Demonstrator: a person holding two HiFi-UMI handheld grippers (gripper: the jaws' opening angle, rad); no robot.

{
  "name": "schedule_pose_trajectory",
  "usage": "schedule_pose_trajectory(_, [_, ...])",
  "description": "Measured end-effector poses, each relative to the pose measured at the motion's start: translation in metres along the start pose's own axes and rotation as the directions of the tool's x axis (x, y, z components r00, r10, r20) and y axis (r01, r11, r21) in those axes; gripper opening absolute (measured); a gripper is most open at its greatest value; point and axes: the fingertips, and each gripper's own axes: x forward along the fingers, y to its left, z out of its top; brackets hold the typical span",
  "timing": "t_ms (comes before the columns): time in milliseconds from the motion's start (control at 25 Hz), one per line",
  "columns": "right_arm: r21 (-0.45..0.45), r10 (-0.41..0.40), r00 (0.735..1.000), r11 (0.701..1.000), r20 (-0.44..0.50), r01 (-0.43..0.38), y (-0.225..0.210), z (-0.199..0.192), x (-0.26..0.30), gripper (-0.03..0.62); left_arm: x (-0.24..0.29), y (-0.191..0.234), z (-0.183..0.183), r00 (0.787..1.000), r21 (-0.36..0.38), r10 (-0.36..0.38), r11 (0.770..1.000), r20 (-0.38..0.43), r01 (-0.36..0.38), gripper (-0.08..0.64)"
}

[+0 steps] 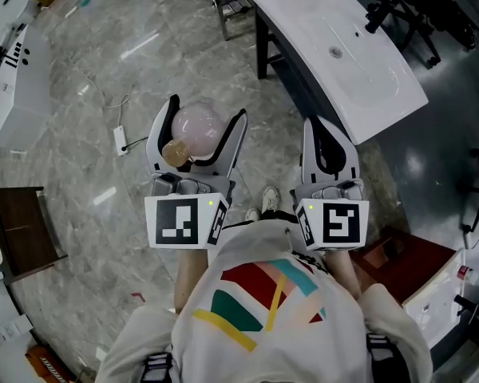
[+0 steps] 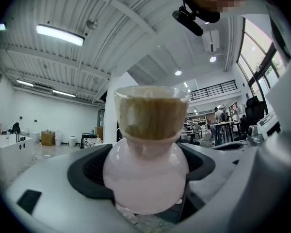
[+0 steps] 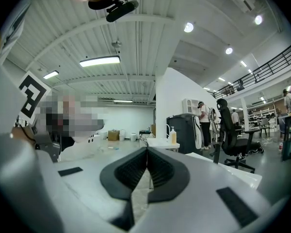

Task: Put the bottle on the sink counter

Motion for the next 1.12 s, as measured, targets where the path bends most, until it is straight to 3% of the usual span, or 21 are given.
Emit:
schedule_pose_trajectory(440, [-0.007, -0.002, 1.0, 1.0, 0.02, 0.002, -0.032, -0.005, 0.012, 0.012, 0.028, -0.019, 0.004, 0.999, 0.028, -0.009, 1.0, 0.05, 0.007, 0.405])
schedule_pose_trajectory(680, [-0.017, 0.003, 0.999, 1.0, 0.037, -0.002, -0.035, -0.003, 0.01, 0.012, 0.029, -0.025, 0.012, 0.997, 0.069, -0.005, 0.998, 0.079, 0.0, 0.405])
schedule_pose_trajectory(1120, [-0.023, 0.009, 0.999, 1.0, 0.052, -0.008, -0.042, 0.0, 0.001, 0.012, 0.03, -0.041, 0.024, 0.992, 0.072, -0.031, 0.997, 0.118, 0.023, 0.405])
